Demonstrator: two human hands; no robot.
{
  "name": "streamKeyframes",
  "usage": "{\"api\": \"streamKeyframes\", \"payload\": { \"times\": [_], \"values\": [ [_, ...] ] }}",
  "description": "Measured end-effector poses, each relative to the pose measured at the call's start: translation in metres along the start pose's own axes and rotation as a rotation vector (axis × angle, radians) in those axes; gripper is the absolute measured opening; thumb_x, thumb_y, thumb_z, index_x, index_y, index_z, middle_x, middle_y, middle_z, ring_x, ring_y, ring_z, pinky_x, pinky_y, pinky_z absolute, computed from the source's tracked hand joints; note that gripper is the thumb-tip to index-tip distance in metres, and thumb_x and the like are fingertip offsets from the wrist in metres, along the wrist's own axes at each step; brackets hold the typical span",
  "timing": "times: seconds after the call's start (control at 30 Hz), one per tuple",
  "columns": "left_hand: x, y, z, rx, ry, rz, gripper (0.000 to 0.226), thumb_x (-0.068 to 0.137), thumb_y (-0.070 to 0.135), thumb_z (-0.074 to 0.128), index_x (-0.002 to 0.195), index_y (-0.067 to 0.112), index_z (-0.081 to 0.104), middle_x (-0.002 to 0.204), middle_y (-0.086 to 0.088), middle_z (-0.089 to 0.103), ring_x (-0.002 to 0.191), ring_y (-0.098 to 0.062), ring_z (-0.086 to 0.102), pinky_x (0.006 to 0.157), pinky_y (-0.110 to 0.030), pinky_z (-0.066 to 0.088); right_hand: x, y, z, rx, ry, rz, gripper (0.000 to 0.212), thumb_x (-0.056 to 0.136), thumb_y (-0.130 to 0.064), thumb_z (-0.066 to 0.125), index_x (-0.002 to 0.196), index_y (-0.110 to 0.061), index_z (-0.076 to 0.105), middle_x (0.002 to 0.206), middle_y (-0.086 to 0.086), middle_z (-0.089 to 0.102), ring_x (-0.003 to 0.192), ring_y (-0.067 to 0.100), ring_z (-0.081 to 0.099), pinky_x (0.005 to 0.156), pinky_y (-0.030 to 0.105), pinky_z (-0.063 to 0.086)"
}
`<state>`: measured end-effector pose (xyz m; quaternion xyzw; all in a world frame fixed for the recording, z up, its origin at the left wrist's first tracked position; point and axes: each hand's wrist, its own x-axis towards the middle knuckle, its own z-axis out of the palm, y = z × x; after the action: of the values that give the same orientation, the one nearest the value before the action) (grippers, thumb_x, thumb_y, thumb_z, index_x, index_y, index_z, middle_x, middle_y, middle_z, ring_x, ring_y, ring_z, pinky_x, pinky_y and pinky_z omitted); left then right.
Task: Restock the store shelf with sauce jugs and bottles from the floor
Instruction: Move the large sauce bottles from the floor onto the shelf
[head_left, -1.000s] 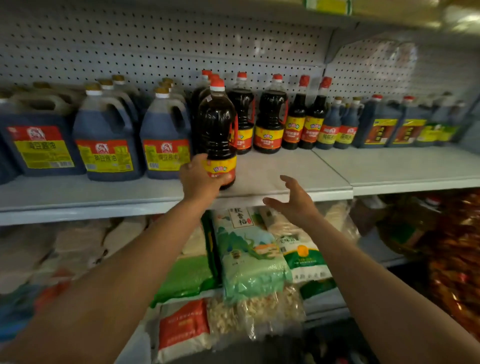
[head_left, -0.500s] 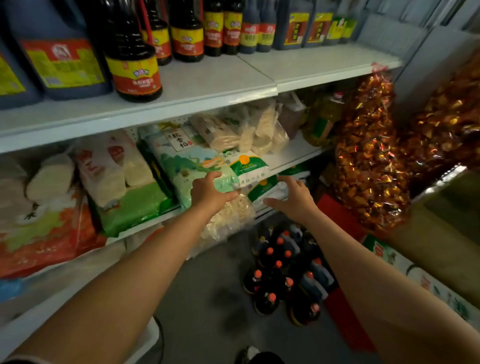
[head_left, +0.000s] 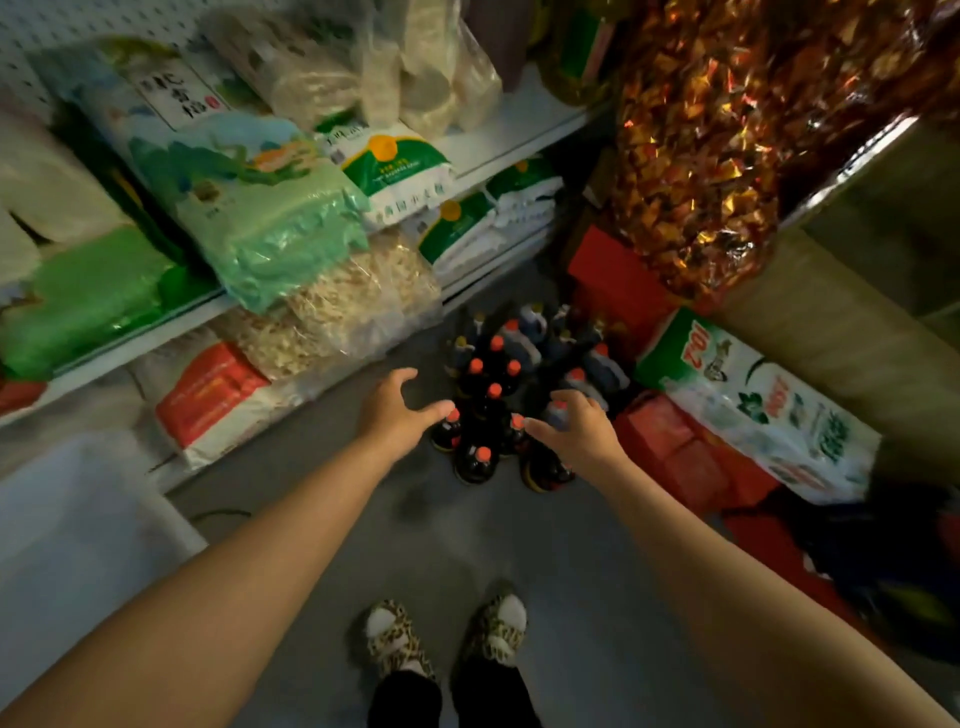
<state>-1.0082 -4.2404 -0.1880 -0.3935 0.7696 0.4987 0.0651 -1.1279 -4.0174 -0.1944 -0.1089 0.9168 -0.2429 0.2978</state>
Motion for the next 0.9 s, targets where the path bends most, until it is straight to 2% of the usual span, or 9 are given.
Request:
{"api": "streamKeyframes", "payload": {
  "times": [0.2,0.3,0.37,0.57,0.7,0.8,0.87,0.9],
  "values": [
    [0.029,-0.055,0.073,-0.046,-0.050,-0.066,0.070,0.077,0.041,0.083,0.139,0.028,0.051,0.145,-0.009,0.052,0.135,-0.023,0.047,0.107,-0.039,0.043,0.040,0.073,0.048,0.088,0.000,0.071,0.070,0.086,-0.055,0.072,0.141,-0.016,0.053,0.140,0.008,0.055,0.130,0.027,0.052,0.102,0.035,0.044],
    [0.053,-0.090,0.104,-0.050,-0.066,-0.101,0.067,0.078,0.041,0.082,0.137,0.030,0.052,0.143,-0.009,0.054,0.134,-0.020,0.048,0.104,-0.036,0.044,0.064,0.108,0.086,0.134,-0.025,0.095,0.067,0.087,-0.055,0.071,0.140,-0.016,0.055,0.138,0.007,0.057,0.128,0.027,0.052,0.102,0.037,0.046],
    [0.072,-0.118,0.127,-0.040,-0.082,-0.114,0.066,0.079,0.041,0.081,0.138,0.031,0.052,0.142,-0.009,0.054,0.134,-0.018,0.048,0.100,-0.031,0.042,0.081,0.132,0.115,0.162,-0.051,0.119,0.066,0.089,-0.054,0.070,0.140,-0.016,0.055,0.139,0.006,0.056,0.130,0.026,0.051,0.101,0.033,0.044],
    [0.135,-0.209,0.196,-0.032,-0.173,-0.121,0.066,0.082,0.040,0.079,0.141,0.031,0.051,0.145,-0.005,0.052,0.135,-0.014,0.047,0.099,-0.027,0.040,0.140,0.209,0.213,0.253,-0.111,0.158,0.067,0.087,-0.057,0.069,0.140,-0.018,0.055,0.142,0.002,0.057,0.132,0.021,0.053,0.107,0.036,0.046],
    [0.187,-0.271,0.239,-0.098,-0.249,-0.095,0.070,0.081,0.038,0.080,0.143,0.034,0.048,0.149,-0.002,0.047,0.137,-0.012,0.045,0.104,-0.029,0.040,0.185,0.249,0.275,0.410,-0.129,0.144,0.062,0.089,-0.051,0.070,0.141,-0.021,0.055,0.137,-0.005,0.055,0.124,0.009,0.051,0.097,0.027,0.045],
    [0.233,-0.313,0.275,-0.137,-0.322,-0.016,0.075,0.080,0.032,0.081,0.145,0.035,0.044,0.153,-0.002,0.043,0.141,-0.013,0.040,0.110,-0.030,0.037,0.226,0.275,0.320,0.535,-0.092,0.066,0.058,0.088,-0.040,0.074,0.139,-0.019,0.057,0.134,-0.008,0.057,0.121,0.003,0.053,0.100,0.024,0.044],
    [0.263,-0.339,0.298,-0.163,-0.368,0.042,0.078,0.078,0.029,0.082,0.146,0.035,0.043,0.153,-0.001,0.042,0.143,-0.016,0.037,0.111,-0.028,0.034,0.253,0.293,0.347,0.575,-0.082,-0.013,0.050,0.088,-0.033,0.075,0.133,-0.020,0.060,0.130,-0.011,0.060,0.115,-0.009,0.055,0.100,0.018,0.042],
    [0.277,-0.350,0.308,-0.166,-0.385,0.080,0.082,0.074,0.035,0.084,0.144,0.039,0.042,0.152,0.002,0.044,0.144,-0.016,0.036,0.113,-0.028,0.032,0.265,0.302,0.360,0.590,-0.084,-0.052,0.047,0.087,-0.032,0.076,0.130,-0.022,0.060,0.128,-0.014,0.060,0.113,-0.014,0.054,0.099,0.015,0.042]
  ]
}}
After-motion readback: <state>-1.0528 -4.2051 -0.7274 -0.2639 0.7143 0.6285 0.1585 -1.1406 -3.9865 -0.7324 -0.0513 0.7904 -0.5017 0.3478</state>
